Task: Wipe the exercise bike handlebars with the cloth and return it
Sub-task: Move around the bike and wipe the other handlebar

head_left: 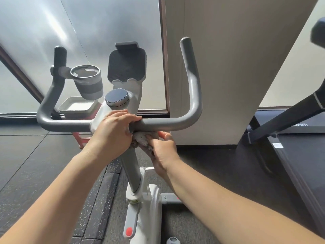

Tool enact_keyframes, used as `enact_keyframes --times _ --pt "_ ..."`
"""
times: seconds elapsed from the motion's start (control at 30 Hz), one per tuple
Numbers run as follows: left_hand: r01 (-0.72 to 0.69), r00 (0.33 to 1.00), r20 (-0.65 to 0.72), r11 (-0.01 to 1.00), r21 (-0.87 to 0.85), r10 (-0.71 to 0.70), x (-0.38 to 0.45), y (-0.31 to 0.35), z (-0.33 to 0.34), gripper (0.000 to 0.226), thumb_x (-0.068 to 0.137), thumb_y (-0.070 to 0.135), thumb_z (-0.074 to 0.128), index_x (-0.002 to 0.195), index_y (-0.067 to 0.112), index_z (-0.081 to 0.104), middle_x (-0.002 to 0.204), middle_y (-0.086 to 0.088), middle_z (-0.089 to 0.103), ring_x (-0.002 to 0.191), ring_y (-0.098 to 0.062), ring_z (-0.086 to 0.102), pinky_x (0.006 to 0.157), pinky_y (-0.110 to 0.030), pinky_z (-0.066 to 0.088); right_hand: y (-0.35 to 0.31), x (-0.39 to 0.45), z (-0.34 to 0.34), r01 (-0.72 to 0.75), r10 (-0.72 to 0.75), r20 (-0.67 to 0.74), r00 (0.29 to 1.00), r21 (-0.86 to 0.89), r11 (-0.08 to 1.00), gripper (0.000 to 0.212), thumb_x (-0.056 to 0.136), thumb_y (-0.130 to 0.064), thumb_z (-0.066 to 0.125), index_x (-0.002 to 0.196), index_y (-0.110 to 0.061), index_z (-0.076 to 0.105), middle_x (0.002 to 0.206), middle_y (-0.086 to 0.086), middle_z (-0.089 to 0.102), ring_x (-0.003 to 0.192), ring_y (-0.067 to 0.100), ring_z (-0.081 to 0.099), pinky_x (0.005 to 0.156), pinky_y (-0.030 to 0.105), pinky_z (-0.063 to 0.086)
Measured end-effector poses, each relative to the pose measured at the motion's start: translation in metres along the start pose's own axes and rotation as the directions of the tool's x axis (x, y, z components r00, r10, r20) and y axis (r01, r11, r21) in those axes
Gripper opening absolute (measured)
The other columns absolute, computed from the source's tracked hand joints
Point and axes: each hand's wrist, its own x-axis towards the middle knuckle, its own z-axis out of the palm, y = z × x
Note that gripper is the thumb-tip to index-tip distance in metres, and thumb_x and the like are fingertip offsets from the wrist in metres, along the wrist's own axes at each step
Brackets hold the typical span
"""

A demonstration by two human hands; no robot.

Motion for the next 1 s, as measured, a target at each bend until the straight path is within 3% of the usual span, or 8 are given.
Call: enact_keyframes --times 0.1,0.2,0.37,0.47,0.6,0.73,0.87,1.0 --pt "-0.021 1.0 -0.007 1.0 0.012 0.021 -0.001 -0.001 0.0 0.048 0.062 -0.012 0.062 0.102 0.013 0.072 0.105 -0.006 0.071 0.11 -0.027 0.058 0.092 -0.008 0.021 -0.009 -0.006 -0.012 -0.003 0.004 -0.007 1.0 0.134 0.991 0.032 0.084 0.012 0.049 0.107 -0.01 0.052 0.094 0.013 0.065 0.076 0.021 0.064 0.074 0.035 0.057" --pt "-0.038 0.999 -0.018 0.999 0.024 0.039 -0.001 -0.001 0.001 0.045 0.062 -0.012 0.065 0.1 0.012 0.073 0.102 -0.006 0.071 0.107 -0.028 0.06 0.093 -0.012 0.026 -0.022 -0.012 -0.026 -0.002 0.01 -0.04 0.999 0.197 0.98 0.035 0.084 0.017 0.043 0.107 -0.007 0.053 0.094 0.016 0.065 0.073 0.02 0.062 0.057 0.026 0.057" --pt "-0.035 0.999 -0.013 0.999 0.011 0.035 -0.001 -0.002 0.003 0.046 0.057 -0.013 0.068 0.097 0.011 0.074 0.1 -0.008 0.072 0.104 -0.029 0.062 0.092 -0.009 0.023 -0.045 -0.019 -0.057 0.02 0.003 -0.114 0.993 0.197 0.98 0.033 0.085 0.016 0.045 0.099 -0.012 0.055 0.081 0.011 0.064 0.065 0.017 0.062 0.044 0.02 0.053" --pt "-0.041 0.999 -0.004 0.999 0.016 0.041 -0.001 -0.007 0.007 0.048 0.058 -0.011 0.068 0.098 0.014 0.074 0.101 -0.005 0.072 0.105 -0.027 0.061 0.094 -0.012 0.026 -0.06 -0.016 -0.074 0.079 -0.043 -0.171 0.984 0.21 0.974 0.03 0.085 0.015 0.048 0.091 -0.014 0.055 0.08 0.008 0.064 0.064 0.015 0.062 0.046 0.019 0.053" --pt "-0.046 0.999 -0.016 0.999 0.009 0.046 0.0 -0.007 0.009 0.049 0.058 -0.013 0.065 0.098 0.013 0.074 0.102 -0.005 0.071 0.105 -0.027 0.061 0.095 -0.011 0.026 -0.075 -0.008 -0.09 0.179 -0.161 -0.19 0.968 0.078 0.981 0.03 0.085 0.011 0.053 0.1 -0.014 0.055 0.083 0.006 0.064 0.064 0.014 0.062 0.048 0.019 0.052" --pt "-0.05 0.998 -0.034 0.999 0.005 0.05 -0.001 -0.004 0.01 0.049 0.058 -0.015 0.064 0.097 0.011 0.074 0.102 -0.007 0.071 0.105 -0.029 0.06 0.096 -0.01 0.023 -0.093 0.003 -0.101 0.31 -0.336 -0.169 0.927 -0.164 0.937 0.033 0.082 0.007 0.056 0.107 -0.014 0.057 0.093 0.008 0.066 0.076 0.019 0.065 0.055 0.023 0.054" --pt "-0.043 0.999 0.002 0.999 0.008 0.043 -0.001 -0.008 0.013 0.049 0.063 -0.011 0.063 0.104 0.015 0.072 0.108 -0.002 0.069 0.113 -0.025 0.056 0.102 -0.023 0.031 -0.121 0.011 -0.103 0.426 -0.491 -0.108 0.864 -0.36 0.83 0.033 0.079 0.006 0.056 0.102 -0.017 0.061 0.085 0.004 0.065 0.071 0.017 0.063 0.062 0.029 0.059" --pt "-0.046 0.999 -0.007 0.999 0.015 0.046 -0.001 -0.009 0.014 0.049 0.062 -0.01 0.065 0.103 0.015 0.072 0.107 -0.002 0.07 0.111 -0.025 0.057 0.1 -0.023 0.033 -0.135 0.017 -0.103 0.486 -0.57 -0.025 0.821 -0.492 0.722 0.035 0.077 0.003 0.058 0.089 -0.03 0.062 0.092 0.006 0.069 0.077 0.02 0.066 0.072 0.037 0.06"
